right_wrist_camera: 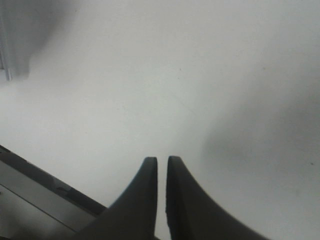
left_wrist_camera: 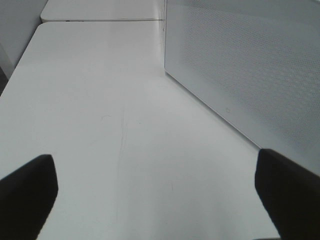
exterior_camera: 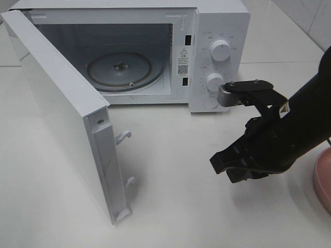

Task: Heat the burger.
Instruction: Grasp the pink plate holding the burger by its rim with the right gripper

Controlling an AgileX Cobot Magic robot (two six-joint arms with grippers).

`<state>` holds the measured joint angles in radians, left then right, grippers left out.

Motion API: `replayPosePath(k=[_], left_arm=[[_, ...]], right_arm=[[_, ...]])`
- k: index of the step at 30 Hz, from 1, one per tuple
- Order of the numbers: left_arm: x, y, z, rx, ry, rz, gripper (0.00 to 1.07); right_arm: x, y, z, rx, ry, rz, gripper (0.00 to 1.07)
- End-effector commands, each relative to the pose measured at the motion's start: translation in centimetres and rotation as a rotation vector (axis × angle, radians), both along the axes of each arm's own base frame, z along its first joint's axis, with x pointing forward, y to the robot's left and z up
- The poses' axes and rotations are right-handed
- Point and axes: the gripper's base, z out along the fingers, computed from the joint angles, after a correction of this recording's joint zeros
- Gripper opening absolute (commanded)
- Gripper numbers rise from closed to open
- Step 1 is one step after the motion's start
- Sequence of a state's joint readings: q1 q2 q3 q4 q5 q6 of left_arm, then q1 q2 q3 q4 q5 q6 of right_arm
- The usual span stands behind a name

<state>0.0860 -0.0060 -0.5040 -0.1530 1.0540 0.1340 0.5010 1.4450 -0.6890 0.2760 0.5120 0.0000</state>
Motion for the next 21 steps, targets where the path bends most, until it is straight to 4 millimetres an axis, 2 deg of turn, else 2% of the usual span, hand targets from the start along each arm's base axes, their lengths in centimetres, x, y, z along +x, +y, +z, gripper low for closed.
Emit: replayPosePath(k=[1, 3, 5, 6, 7, 8, 9, 10, 11, 12, 13, 14, 16, 21], left_arm=[[-0.2, 0.0, 0.0, -0.004, -0.028, 0.008, 1.00], [-0.2, 0.0, 0.0, -0.004, -0.028, 0.008, 1.00], [-0.2, 0.0, 0.0, -0.004, -0.028, 0.008, 1.00], [-0.2, 0.0, 0.0, -0.004, -0.028, 0.008, 1.00], [-0.2, 0.0, 0.0, -0.004, -0.028, 0.008, 1.00], [-0.2, 0.0, 0.0, -0.004, -0.028, 0.008, 1.00], [-0.2, 0.0, 0.0, -0.004, -0.028, 0.008, 1.00], [-0.2, 0.0, 0.0, -0.004, -0.028, 0.008, 1.00], [-0.2, 0.0, 0.0, -0.004, -0.028, 0.008, 1.00], [-0.2, 0.0, 0.0, -0.004, -0.028, 0.008, 1.00], [-0.2, 0.0, 0.0, -0.004, -0.028, 0.008, 1.00], [-0.2, 0.0, 0.0, -0.004, -0.028, 0.008, 1.00], [-0.2, 0.0, 0.0, -0.004, -0.028, 0.008, 1.00], [-0.2, 0.0, 0.0, -0.004, -0.028, 0.008, 1.00]], right_arm=[[-0.3, -1.7, 1.3, -0.038, -0.011, -0.015, 0.16], [-0.3, -2.1, 1.5, -0.045, -0.009, -0.033, 0.18], [-0.4, -3.3, 2.1, -0.085, -0.015, -0.070, 0.28], [-0.4, -3.3, 2.1, -0.085, -0.015, -0.070, 0.28], [-0.5, -4.2, 2.5, -0.108, -0.022, -0.096, 0.37], [-0.5, -4.2, 2.5, -0.108, -0.022, -0.096, 0.37], [-0.5, -4.9, 2.8, -0.130, -0.028, -0.109, 0.49], [-0.6, -5.3, 3.0, -0.140, -0.029, -0.115, 0.55], [-0.6, -5.3, 3.0, -0.140, -0.029, -0.115, 0.55], [-0.6, -5.9, 3.2, -0.159, -0.035, -0.124, 0.67], [-0.7, -6.2, 3.3, -0.170, -0.033, -0.128, 0.73], [-0.7, -6.2, 3.3, -0.170, -0.033, -0.128, 0.73], [-0.6, -7.3, 3.1, -0.216, -0.009, -0.144, 0.91], [-0.5, -8.4, 3.1, -0.254, -0.006, -0.167, 0.93]])
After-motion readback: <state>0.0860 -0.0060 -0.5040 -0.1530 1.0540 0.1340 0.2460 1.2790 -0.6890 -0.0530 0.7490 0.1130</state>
